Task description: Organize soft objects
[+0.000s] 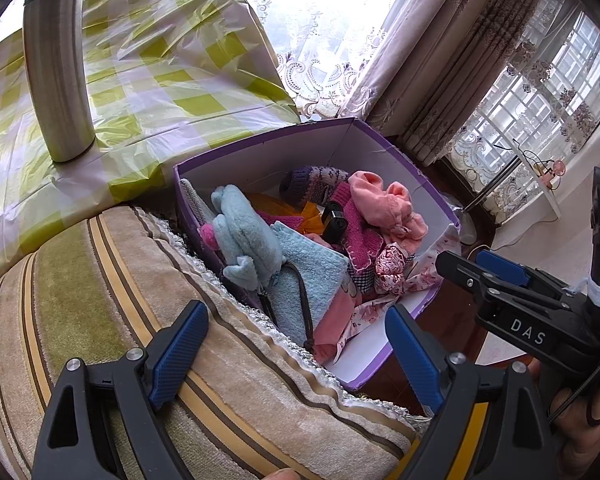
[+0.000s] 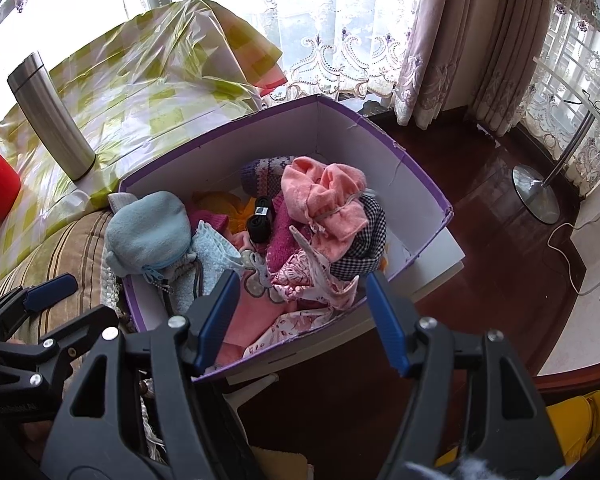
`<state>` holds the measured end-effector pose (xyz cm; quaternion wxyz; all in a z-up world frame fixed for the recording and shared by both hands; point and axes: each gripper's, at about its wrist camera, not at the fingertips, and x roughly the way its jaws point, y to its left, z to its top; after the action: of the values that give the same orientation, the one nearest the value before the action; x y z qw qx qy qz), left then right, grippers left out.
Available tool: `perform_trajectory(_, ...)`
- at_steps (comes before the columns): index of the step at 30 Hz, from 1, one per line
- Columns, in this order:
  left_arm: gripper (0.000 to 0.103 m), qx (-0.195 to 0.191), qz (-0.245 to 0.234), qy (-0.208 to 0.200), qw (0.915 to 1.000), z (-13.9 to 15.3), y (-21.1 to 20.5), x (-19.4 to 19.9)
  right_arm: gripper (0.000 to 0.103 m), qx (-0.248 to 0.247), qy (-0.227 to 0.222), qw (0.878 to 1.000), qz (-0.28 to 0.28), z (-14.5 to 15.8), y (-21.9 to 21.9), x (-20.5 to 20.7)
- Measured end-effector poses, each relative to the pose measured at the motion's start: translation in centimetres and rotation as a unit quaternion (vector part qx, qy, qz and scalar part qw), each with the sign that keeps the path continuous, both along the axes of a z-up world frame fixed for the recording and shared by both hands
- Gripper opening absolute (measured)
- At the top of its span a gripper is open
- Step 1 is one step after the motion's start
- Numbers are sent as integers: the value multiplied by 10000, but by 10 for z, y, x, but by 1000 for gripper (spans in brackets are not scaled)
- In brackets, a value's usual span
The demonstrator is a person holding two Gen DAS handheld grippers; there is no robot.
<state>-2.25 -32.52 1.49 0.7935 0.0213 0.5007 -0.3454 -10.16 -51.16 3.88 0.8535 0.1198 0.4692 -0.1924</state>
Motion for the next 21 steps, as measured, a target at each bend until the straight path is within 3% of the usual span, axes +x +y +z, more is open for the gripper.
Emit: perform_trajectory(21, 94, 1, 5, -6, 10000, -1, -1, 0, 69, 28, 21, 10000, -9, -2, -1, -1)
